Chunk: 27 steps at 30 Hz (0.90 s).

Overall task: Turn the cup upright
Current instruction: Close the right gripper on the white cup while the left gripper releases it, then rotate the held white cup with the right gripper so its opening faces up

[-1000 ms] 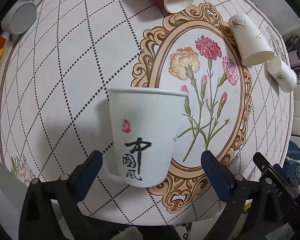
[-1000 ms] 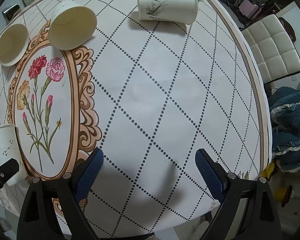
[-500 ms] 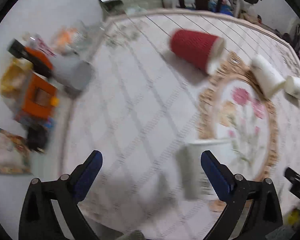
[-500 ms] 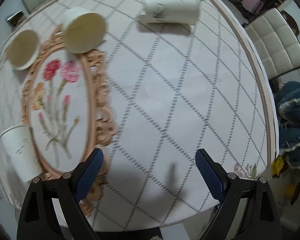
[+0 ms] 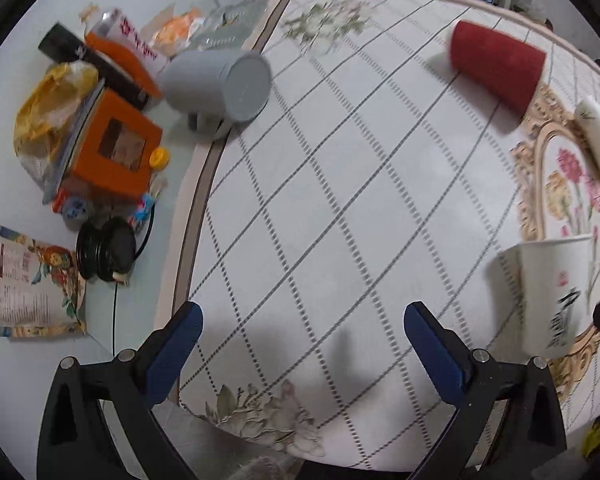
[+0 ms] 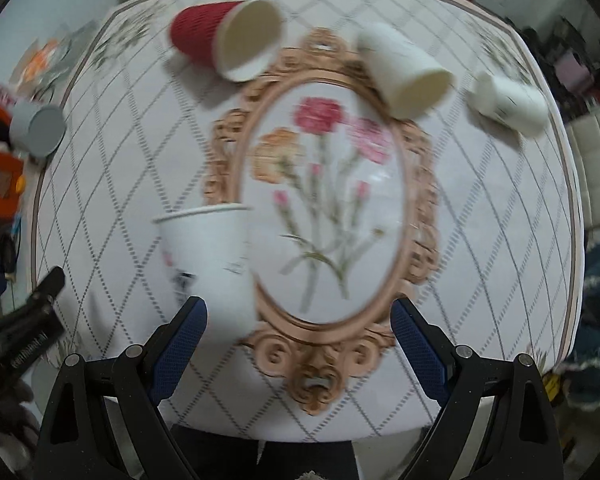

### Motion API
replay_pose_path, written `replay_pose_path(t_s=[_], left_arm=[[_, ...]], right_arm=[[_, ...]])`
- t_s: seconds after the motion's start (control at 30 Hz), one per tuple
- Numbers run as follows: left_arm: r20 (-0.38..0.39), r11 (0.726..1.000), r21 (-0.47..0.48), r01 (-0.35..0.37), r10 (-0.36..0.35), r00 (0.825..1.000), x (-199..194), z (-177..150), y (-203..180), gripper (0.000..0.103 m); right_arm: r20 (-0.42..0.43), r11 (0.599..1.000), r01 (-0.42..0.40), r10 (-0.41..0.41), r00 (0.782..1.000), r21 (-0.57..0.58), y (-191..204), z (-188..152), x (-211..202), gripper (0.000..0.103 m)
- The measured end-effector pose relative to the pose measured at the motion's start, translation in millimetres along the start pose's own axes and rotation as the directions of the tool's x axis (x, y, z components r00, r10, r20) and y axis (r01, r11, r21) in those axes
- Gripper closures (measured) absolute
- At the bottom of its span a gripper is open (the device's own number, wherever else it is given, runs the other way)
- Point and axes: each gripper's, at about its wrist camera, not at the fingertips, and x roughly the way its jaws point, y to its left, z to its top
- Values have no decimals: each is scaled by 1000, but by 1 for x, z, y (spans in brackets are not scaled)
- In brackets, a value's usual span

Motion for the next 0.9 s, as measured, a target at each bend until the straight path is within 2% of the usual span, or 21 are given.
replay_pose_path(t_s=[0.17, 0.43, 0.6, 0.7, 0.9], left_arm=[[-58, 1000, -23, -2, 1, 998, 18, -9, 14, 0], [-108, 999, -41, 9, -13, 994, 39, -15, 22, 0], [-120, 999, -38, 13, -17, 993, 44, -14, 22, 0], [-129, 999, -39, 20, -25, 991, 45, -13, 22, 0], [-163, 999, -30, 34, -39, 986, 49, -10, 23, 0]], right_arm=[[-14, 998, 20, -21, 1000, -64, 35, 12, 8, 9], [-54, 992, 52, -59, 997, -112, 55, 25, 29, 14], [-91, 991, 58, -69, 993, -122, 60, 28, 41, 25], [-111, 991, 51, -66, 992, -127, 62, 27, 47, 38], [-102, 991, 57, -70, 992, -124, 63, 26, 47, 38]])
